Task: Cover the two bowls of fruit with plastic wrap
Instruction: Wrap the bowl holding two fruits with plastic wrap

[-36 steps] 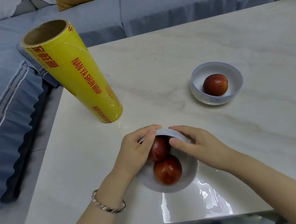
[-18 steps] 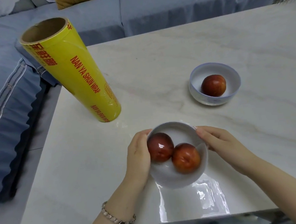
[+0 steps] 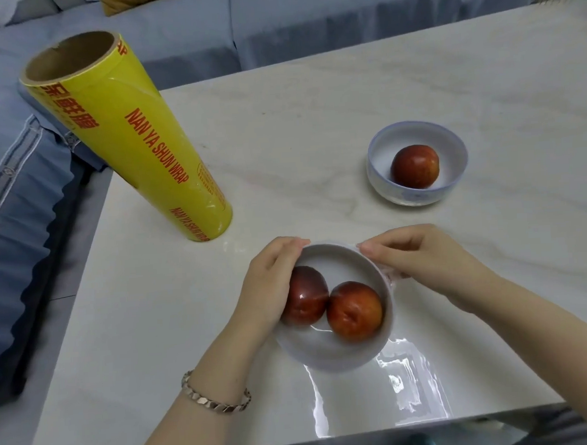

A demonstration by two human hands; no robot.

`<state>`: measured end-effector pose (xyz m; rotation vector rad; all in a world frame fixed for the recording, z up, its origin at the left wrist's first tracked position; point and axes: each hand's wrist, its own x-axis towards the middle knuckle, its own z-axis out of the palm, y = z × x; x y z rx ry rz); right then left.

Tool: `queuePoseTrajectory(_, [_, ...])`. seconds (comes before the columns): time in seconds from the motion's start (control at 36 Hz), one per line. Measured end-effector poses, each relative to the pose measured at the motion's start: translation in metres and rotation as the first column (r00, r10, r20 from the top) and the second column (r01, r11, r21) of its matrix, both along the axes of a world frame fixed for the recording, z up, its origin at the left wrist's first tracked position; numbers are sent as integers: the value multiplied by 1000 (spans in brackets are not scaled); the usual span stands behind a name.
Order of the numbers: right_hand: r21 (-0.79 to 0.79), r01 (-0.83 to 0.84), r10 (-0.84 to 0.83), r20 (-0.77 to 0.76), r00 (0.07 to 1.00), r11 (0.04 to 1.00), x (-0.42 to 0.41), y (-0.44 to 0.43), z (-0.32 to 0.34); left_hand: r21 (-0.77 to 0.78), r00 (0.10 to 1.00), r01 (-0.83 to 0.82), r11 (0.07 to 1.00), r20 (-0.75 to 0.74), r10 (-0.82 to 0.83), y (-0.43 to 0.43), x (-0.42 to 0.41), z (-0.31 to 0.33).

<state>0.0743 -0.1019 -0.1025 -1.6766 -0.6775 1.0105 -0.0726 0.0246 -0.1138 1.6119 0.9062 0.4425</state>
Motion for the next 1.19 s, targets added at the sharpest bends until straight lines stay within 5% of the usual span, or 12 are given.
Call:
queuePoseTrajectory(0.17, [-55, 11, -9, 32, 999, 998, 5, 8, 5, 23, 1000, 16, 1000, 17, -16, -5, 4, 2])
queuePoseTrajectory(0.42, [-109, -17, -18, -312, 950, 994, 10, 20, 9, 34, 995, 82, 996, 48, -84, -8, -1, -1])
queuePoseTrajectory(0.53, [-232, -231, 101, -464, 880, 945, 23, 27, 19, 77, 991, 117, 990, 61, -122, -10, -1, -1])
queuePoseTrajectory(0.69, [-354, -453, 307, -398, 865, 818, 34, 28, 33, 157, 975, 201, 967, 62, -212, -9, -4, -1])
queuePoseTrajectory(0.81, [-253, -434, 338, -346, 875, 865, 32, 26, 26, 193, 969, 229, 954, 51, -243, -7, -6, -1])
queuePoseTrajectory(0.92, [-23, -213, 201, -244, 949, 977, 22, 26, 14, 131, 975, 209, 969, 50, -217, -6, -7, -3])
queuePoseTrajectory(1.08, [219, 1, 91, -407, 909, 976, 3, 25, -2, 123, 973, 218, 968, 53, -226, -8, -6, -1])
queuePoseTrajectory(1.19, [236, 81, 21, -399, 917, 968, -3, 25, -6, 143, 965, 246, 959, 62, -257, -8, -5, 1])
